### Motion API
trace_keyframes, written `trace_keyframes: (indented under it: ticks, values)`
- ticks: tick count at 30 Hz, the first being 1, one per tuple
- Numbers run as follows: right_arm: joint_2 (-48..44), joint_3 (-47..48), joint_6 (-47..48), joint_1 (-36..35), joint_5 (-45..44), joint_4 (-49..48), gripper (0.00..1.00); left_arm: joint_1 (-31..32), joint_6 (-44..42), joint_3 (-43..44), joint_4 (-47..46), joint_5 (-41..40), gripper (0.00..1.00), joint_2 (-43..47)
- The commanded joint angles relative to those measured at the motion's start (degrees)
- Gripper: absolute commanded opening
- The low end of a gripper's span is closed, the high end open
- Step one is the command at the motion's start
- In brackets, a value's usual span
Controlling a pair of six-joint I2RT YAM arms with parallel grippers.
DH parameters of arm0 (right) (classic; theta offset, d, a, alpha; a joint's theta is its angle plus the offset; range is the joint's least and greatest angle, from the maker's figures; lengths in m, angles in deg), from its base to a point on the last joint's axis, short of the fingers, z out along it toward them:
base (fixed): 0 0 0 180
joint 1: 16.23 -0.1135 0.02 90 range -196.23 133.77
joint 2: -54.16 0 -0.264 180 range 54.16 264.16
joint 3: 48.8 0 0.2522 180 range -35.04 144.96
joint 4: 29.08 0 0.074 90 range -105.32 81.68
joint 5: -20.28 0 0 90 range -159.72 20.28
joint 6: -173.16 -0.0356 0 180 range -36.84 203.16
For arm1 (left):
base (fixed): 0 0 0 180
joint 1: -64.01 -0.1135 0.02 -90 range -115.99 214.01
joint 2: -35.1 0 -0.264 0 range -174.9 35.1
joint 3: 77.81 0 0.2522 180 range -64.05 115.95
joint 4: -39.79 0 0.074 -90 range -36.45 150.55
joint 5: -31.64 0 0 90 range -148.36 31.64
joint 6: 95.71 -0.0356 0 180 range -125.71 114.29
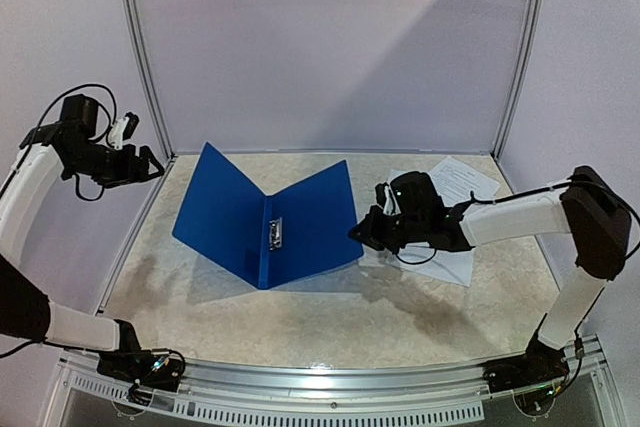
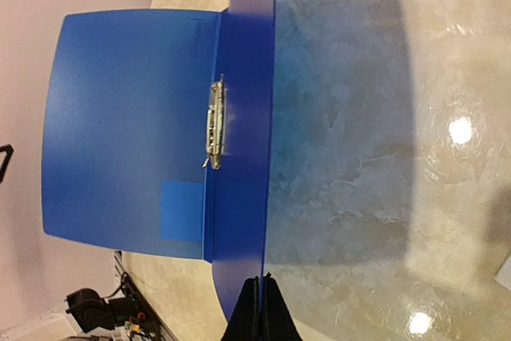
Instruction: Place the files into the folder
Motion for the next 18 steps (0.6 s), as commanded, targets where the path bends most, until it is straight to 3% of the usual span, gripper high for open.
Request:
trace_keyframes:
  ticks: [1,4,12,18]
  values:
    - [-8.7,4.2,10.0,-1.4,-5.1,15.3,0.00,0.6,-4.3,2.2,-1.4,-2.3,0.86,4.5]
    - [-10.4,2.2,8.2,-1.5,-4.0,15.3,0.00,4.2,-4.2,2.6,-1.3,-2.5,0.84,4.2]
    - [-14.0,-6.9,0.8,-1.7,-2.8,12.0,0.00,24.2,-10.7,1.0,-0.4,-5.2,0.83,-2.4]
    - [-16.3,-12.2,1.3,0.0,-6.6,16.1,0.00,25.6,-12.1,-1.1,-2.8,-11.5,0.85,-10.4]
